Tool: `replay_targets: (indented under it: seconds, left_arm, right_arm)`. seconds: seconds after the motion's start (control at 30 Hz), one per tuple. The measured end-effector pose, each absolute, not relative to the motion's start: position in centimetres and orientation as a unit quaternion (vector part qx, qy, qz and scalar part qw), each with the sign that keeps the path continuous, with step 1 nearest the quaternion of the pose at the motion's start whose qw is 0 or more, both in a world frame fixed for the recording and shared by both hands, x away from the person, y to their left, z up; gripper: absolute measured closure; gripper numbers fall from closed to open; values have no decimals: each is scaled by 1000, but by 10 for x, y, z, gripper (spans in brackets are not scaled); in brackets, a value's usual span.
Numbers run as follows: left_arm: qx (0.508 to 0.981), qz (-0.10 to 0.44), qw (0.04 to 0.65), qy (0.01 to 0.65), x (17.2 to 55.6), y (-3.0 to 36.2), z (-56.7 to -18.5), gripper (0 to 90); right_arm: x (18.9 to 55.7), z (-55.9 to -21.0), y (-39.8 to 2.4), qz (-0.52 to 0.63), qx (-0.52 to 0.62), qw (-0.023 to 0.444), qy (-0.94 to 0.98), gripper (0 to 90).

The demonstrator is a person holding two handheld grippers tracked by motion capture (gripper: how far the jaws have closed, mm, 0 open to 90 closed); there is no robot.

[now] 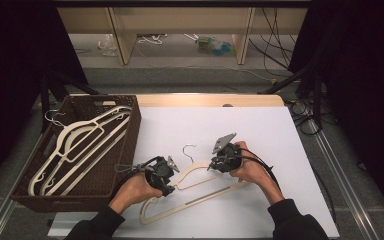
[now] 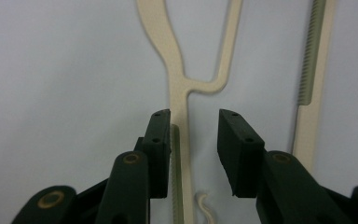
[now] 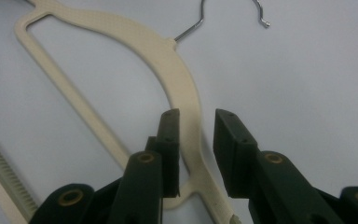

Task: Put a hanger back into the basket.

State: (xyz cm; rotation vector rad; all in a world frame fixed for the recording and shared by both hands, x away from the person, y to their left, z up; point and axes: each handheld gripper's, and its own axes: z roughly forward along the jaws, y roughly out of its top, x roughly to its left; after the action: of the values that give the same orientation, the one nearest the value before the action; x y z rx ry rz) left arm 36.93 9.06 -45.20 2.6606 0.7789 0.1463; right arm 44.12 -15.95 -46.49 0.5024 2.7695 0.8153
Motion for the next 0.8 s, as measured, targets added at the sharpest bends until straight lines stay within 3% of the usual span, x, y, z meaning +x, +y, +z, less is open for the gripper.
replay_targets:
  seconds: [0.33, 0.5, 0.8]
  left_arm:
    - [944, 34, 160, 287, 378, 90, -462, 677]
    - [941, 35, 158, 298, 381, 90, -462, 791]
    - [948, 54, 152, 275, 379, 89, -458, 794]
  right_arm:
    - [442, -456, -167, 296, 183, 102, 932, 687]
    - [442, -453, -172, 293, 193, 109, 930, 635]
    - [446, -449, -194, 237, 177, 123, 948, 541]
